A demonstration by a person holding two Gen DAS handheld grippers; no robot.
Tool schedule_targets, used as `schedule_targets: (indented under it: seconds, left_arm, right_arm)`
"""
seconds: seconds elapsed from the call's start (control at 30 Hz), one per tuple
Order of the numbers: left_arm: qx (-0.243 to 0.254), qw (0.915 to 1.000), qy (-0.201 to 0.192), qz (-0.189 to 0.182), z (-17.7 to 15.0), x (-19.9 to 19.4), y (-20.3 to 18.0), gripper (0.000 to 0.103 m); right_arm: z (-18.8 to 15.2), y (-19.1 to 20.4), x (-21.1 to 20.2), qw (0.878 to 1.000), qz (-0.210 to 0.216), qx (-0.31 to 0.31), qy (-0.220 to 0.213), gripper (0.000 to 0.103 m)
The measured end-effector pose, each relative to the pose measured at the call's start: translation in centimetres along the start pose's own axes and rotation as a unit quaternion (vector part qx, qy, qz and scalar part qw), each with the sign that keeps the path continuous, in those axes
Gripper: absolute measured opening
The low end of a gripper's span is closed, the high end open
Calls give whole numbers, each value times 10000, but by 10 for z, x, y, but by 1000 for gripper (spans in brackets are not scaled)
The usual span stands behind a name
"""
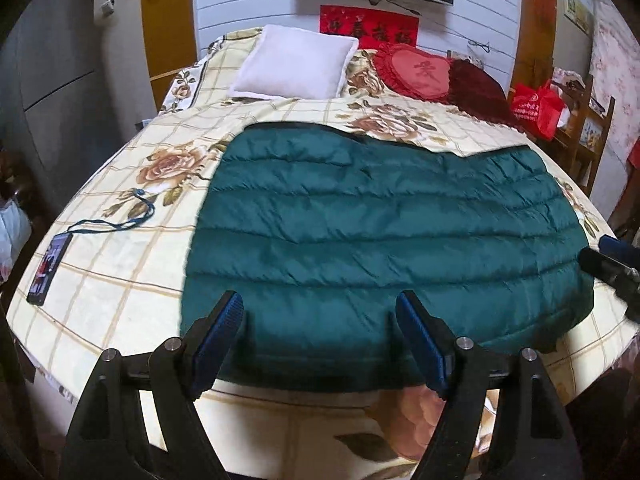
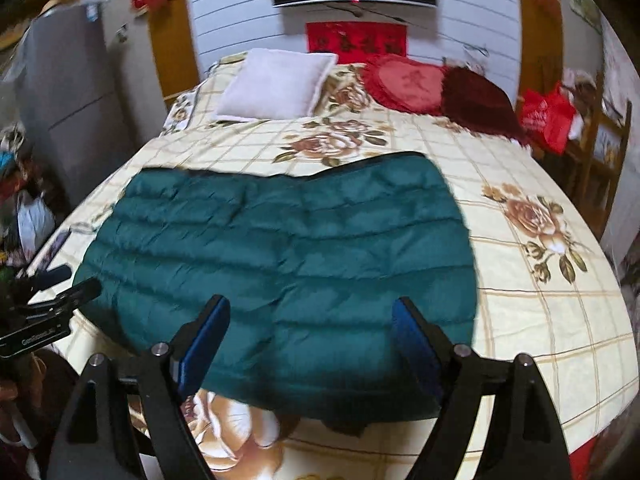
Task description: Fold large clothes
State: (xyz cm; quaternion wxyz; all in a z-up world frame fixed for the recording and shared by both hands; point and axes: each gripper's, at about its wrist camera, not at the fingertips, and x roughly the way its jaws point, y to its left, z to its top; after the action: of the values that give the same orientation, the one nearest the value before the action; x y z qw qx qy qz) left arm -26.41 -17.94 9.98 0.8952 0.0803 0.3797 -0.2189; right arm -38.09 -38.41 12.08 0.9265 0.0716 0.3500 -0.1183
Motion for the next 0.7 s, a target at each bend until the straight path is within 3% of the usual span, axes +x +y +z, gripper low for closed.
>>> schedule_targets:
  seconds: [0.37,0.7]
  left_arm:
    - [-119,9997,-175,-101,-13,-7,-17,58]
    - [-195,9995,-218,114,-16,-6,-17,58]
  right_arm:
    - [-19,35,15,9995,273,44,125,87]
    - [-22,33,16,9992,313,221,86,87]
